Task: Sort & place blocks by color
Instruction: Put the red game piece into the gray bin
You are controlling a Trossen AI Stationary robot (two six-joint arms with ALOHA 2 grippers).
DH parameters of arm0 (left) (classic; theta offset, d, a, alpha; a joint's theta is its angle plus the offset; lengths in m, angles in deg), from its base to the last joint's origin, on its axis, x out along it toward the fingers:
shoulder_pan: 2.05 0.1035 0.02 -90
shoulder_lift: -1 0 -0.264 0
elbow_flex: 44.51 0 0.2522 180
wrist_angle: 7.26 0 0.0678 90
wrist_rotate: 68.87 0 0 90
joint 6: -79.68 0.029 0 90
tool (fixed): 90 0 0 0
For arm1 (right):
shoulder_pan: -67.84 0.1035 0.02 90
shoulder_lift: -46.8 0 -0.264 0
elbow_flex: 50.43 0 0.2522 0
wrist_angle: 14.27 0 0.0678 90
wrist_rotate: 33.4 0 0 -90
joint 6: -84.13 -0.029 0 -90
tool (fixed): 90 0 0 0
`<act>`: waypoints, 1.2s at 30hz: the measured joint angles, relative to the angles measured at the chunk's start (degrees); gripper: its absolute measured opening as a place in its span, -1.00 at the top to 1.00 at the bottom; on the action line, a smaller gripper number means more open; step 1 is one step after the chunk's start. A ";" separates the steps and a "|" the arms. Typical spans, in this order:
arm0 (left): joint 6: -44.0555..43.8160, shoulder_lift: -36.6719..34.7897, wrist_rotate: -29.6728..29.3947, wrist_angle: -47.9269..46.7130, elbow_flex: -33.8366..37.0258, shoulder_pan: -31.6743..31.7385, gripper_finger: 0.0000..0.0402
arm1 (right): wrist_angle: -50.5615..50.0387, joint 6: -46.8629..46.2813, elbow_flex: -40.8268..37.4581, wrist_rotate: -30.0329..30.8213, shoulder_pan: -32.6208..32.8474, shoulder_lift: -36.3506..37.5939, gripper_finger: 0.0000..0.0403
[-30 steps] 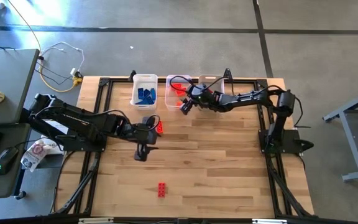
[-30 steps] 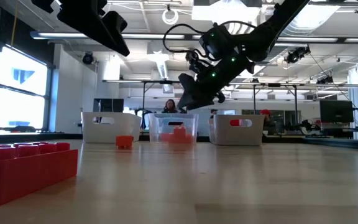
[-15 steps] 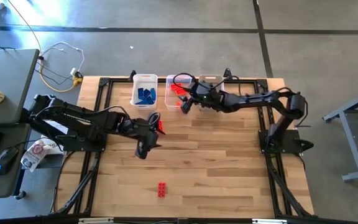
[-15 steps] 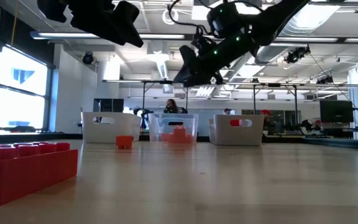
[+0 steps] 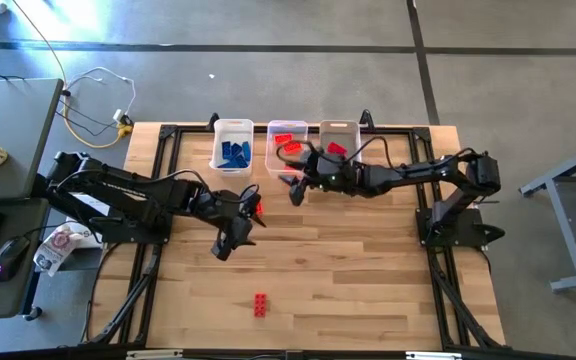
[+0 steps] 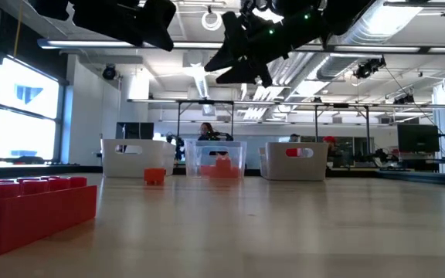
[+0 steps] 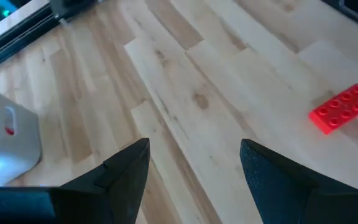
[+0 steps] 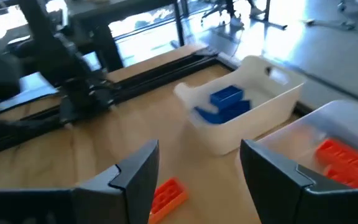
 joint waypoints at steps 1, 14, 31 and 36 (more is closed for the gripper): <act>0.12 0.00 0.56 0.00 0.00 0.00 -0.19 | -0.45 -0.62 0.00 0.00 0.82 -0.02 -0.05; 8.08 1.03 10.58 -1.06 0.00 -1.73 -0.19 | -0.21 -7.72 0.00 3.51 10.49 -0.04 -0.05; 16.65 11.18 6.60 4.51 0.02 -12.76 -0.19 | -3.03 -7.73 0.00 7.82 18.31 -0.11 -0.05; 16.92 13.85 6.55 8.48 -0.02 -15.47 -0.19 | -3.66 -7.73 0.00 7.85 19.13 -0.13 -0.05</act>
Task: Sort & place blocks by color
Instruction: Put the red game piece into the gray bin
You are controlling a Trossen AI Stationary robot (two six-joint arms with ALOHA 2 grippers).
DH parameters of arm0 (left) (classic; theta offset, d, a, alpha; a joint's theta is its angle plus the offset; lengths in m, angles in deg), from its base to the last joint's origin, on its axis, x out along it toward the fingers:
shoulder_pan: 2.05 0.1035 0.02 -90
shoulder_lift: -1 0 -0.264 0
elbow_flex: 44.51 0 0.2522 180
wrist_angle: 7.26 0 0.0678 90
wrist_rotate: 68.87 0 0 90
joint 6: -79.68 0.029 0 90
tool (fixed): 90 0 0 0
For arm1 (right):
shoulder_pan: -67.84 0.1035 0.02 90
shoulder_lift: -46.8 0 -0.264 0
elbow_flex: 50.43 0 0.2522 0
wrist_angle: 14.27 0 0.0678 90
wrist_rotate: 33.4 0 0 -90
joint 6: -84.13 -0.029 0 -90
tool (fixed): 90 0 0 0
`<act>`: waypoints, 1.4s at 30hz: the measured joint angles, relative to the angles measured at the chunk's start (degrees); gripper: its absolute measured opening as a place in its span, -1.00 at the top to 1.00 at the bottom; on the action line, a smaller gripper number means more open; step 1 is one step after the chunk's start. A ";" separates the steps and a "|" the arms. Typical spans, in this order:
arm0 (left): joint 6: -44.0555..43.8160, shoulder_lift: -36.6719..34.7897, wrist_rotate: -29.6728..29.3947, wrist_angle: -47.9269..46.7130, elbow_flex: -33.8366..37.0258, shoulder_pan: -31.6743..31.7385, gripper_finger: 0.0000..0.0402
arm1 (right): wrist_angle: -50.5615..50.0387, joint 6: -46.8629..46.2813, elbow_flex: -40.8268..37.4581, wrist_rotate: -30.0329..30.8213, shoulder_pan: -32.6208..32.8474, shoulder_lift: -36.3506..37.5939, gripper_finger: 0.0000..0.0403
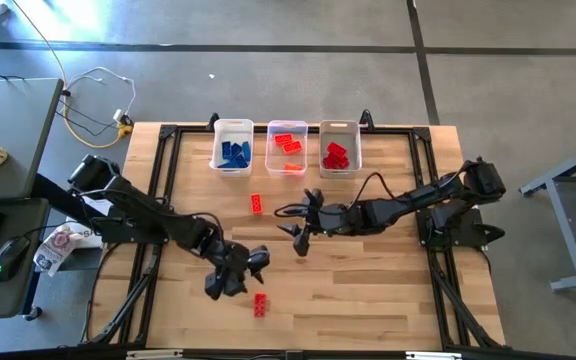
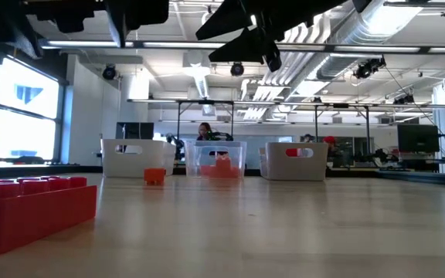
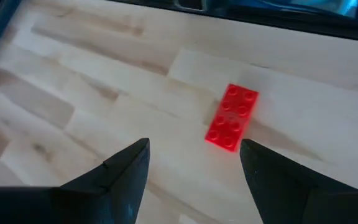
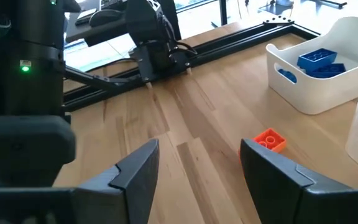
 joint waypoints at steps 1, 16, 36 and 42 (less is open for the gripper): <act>0.41 0.49 0.01 0.50 0.04 -0.49 -0.19 | -0.18 0.00 0.01 0.00 0.11 0.00 -0.05; 0.71 4.58 -4.47 -0.75 -5.05 -3.11 -0.06 | -1.88 -1.18 0.02 -0.02 0.15 0.00 -0.05; 4.16 12.37 -2.86 -0.57 -4.96 -4.33 -0.05 | -3.67 -5.86 0.02 -0.11 0.17 0.00 -0.05; 4.19 15.03 -2.89 0.55 -4.96 -4.31 -0.05 | -3.80 -6.02 0.02 -0.24 0.17 0.00 -0.05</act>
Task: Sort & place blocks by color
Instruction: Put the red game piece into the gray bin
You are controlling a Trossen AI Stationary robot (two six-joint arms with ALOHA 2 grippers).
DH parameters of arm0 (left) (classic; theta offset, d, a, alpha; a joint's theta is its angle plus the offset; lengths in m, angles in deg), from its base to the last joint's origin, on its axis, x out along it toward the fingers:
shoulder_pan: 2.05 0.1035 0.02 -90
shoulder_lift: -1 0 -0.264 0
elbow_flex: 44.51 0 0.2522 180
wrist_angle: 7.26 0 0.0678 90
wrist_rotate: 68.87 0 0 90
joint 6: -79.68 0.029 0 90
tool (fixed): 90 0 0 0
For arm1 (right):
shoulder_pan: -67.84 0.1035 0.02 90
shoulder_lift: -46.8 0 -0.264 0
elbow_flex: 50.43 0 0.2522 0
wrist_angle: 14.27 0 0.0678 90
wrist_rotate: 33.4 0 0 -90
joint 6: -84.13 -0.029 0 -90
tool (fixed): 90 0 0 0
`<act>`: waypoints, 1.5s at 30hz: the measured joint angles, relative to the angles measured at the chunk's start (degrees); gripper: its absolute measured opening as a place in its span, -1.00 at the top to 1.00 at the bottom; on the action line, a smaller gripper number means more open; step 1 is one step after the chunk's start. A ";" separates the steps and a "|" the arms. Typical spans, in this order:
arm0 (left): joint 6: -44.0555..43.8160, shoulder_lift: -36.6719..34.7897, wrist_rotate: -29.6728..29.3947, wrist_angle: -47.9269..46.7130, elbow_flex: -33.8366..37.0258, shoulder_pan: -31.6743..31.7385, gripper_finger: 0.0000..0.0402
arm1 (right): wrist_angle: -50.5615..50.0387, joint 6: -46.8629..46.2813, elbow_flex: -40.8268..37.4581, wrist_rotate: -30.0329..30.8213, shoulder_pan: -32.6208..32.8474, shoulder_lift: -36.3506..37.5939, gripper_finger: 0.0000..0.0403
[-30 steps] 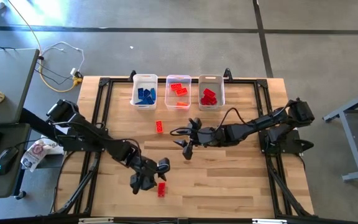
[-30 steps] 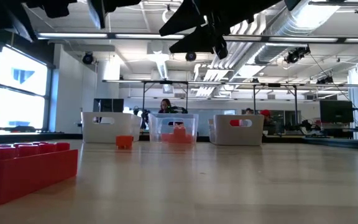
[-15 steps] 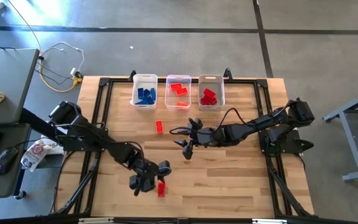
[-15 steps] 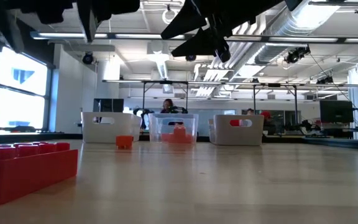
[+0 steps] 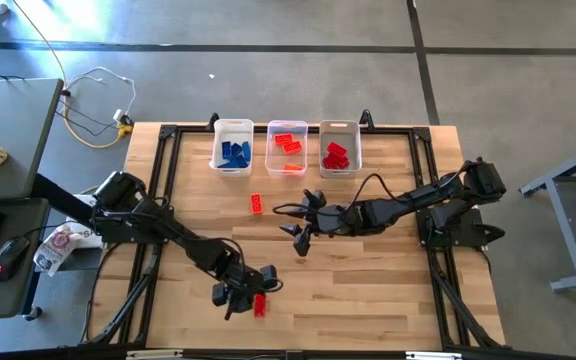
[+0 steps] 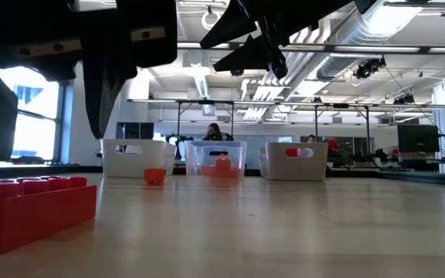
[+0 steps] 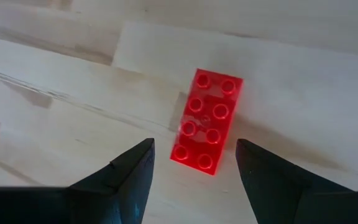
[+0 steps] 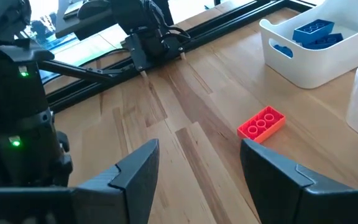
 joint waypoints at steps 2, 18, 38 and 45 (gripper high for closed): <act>0.00 0.65 0.02 -0.27 0.00 0.00 -0.05 | 0.01 0.00 0.00 0.00 0.00 0.00 -0.05; 2.90 1.56 0.34 1.29 0.02 0.13 -0.05 | 0.00 0.01 0.00 0.00 0.00 0.00 -0.05; 2.97 1.55 2.05 2.73 0.02 1.05 -0.05 | 0.00 -1.21 0.00 0.00 -0.02 0.00 -0.05; 2.99 3.33 2.12 2.53 0.00 1.03 -0.05 | 0.00 -1.23 0.00 0.00 0.00 0.00 -0.05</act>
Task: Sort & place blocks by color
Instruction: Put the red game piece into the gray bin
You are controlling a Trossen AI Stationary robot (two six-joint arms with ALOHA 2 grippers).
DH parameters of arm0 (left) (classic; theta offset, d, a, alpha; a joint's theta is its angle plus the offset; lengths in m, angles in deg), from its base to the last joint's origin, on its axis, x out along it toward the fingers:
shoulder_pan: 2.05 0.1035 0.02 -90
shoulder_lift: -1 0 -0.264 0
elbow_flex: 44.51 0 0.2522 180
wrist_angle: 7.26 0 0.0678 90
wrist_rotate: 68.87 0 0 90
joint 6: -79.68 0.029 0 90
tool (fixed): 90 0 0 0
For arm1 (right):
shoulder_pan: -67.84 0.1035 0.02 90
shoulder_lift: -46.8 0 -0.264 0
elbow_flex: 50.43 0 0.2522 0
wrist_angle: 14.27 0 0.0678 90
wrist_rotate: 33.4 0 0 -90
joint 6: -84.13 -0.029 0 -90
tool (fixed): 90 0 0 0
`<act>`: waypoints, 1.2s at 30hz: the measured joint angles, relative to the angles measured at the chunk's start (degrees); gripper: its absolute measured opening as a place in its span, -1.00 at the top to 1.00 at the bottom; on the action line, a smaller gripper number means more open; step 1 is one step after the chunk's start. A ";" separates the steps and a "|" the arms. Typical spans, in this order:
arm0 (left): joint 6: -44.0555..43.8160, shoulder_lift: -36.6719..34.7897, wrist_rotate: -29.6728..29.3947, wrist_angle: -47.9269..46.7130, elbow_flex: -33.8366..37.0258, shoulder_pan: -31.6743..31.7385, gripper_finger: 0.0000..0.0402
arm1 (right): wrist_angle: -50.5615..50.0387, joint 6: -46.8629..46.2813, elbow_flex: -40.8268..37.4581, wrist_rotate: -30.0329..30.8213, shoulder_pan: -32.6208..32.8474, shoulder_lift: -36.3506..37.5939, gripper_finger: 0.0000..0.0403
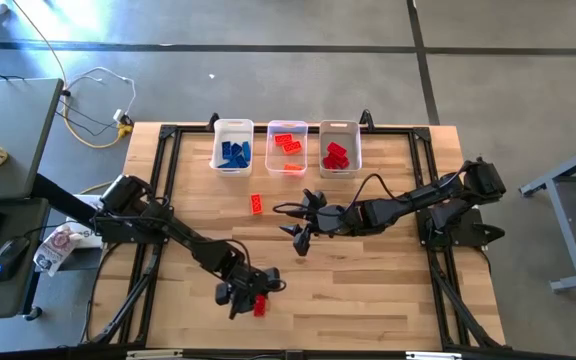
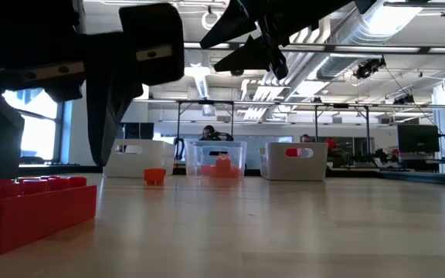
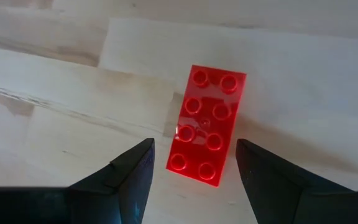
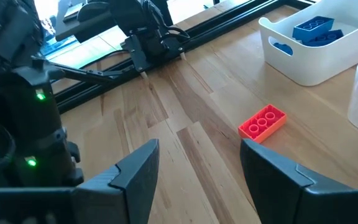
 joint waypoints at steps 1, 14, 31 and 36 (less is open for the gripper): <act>-0.02 0.57 -0.01 0.23 0.00 0.02 -0.05 | 0.01 0.00 0.00 0.00 0.00 0.00 -0.05; -0.06 2.39 0.61 0.84 0.02 0.02 -0.05 | 0.00 0.04 0.00 0.00 0.00 0.00 -0.05; -8.73 2.39 0.88 0.52 0.02 -0.01 -0.05 | 0.00 -0.03 0.00 -0.04 -0.01 0.00 -0.05; -8.92 2.39 0.91 0.35 0.02 -0.16 -0.05 | 0.00 -0.30 0.00 -0.02 -0.01 0.00 -0.05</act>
